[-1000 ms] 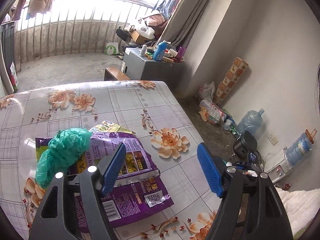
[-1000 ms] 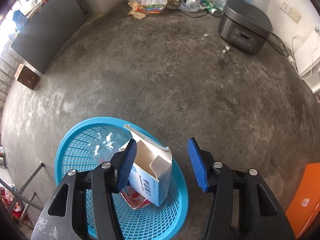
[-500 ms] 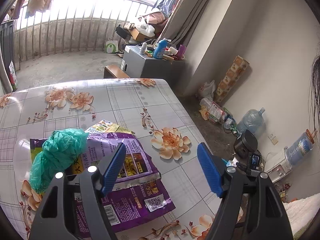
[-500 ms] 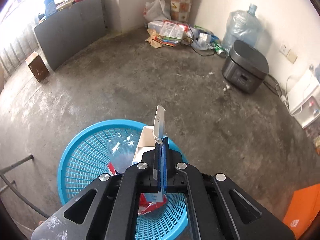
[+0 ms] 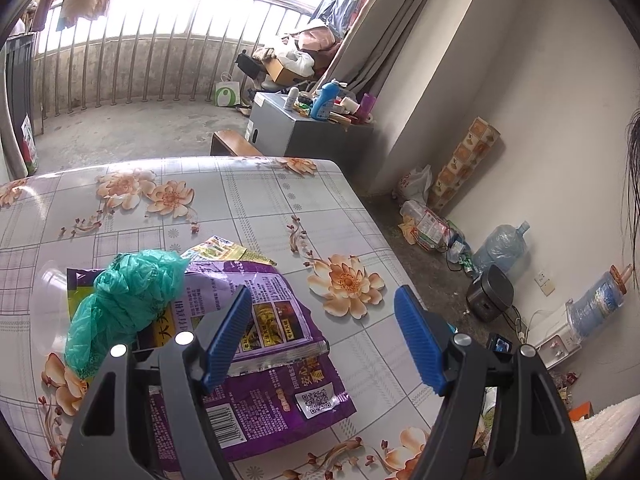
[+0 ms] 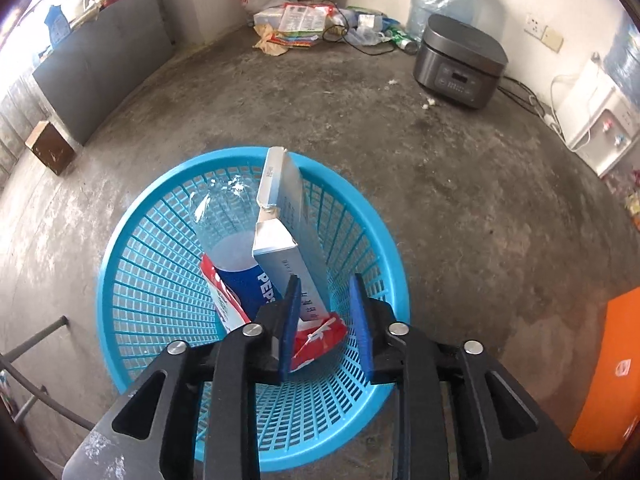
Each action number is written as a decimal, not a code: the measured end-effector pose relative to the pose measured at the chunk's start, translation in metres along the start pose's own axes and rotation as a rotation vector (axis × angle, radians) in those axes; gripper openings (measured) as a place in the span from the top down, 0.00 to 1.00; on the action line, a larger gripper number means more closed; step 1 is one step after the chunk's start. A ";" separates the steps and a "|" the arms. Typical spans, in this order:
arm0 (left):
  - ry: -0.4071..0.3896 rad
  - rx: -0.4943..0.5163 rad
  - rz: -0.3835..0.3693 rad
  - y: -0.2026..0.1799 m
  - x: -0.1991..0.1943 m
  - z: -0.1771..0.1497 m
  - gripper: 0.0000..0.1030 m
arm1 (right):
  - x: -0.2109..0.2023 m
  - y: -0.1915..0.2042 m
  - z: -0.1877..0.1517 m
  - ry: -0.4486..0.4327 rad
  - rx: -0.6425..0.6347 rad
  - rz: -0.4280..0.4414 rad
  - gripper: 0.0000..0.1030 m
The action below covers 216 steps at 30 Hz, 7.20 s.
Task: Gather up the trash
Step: 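Push the items down into the wastebasket with the right gripper, then grasp the clear plastic bowl with the left gripper while the right gripper grasps the purple snack bag, then release the bowl and grasp the green plastic bag with the left gripper, then carry the green bag and purple bag to the wastebasket and release both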
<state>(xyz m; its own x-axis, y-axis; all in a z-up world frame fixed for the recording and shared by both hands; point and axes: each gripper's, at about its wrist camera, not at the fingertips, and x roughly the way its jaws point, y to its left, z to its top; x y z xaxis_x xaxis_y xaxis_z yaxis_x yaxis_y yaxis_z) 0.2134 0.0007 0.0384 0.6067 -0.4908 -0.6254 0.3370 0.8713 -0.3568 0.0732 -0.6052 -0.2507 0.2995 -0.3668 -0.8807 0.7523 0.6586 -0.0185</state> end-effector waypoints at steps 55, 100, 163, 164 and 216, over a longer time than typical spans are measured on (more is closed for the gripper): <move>-0.034 -0.010 -0.005 0.018 -0.025 -0.011 0.30 | -0.066 0.003 -0.017 -0.051 0.089 0.077 0.56; 0.104 -0.308 -0.002 0.196 -0.002 -0.047 0.78 | -0.272 0.488 -0.086 0.450 -0.666 0.927 0.72; 0.119 -0.050 0.048 0.088 -0.042 -0.144 0.41 | -0.290 0.281 -0.154 0.414 -0.120 1.150 0.56; 0.117 -0.052 0.045 0.087 -0.041 -0.143 0.45 | -0.289 0.283 -0.155 0.415 -0.120 1.153 0.63; 0.542 0.453 -0.419 -0.340 0.247 -0.082 0.61 | -0.184 -0.002 -0.028 -0.270 0.127 0.534 1.00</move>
<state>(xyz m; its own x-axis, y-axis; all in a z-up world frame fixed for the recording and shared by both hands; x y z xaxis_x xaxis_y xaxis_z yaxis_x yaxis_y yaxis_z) 0.1895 -0.4169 -0.0518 -0.0274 -0.6094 -0.7924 0.7867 0.4760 -0.3932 -0.0001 -0.5202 -0.1019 0.7805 -0.1719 -0.6011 0.5161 0.7199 0.4642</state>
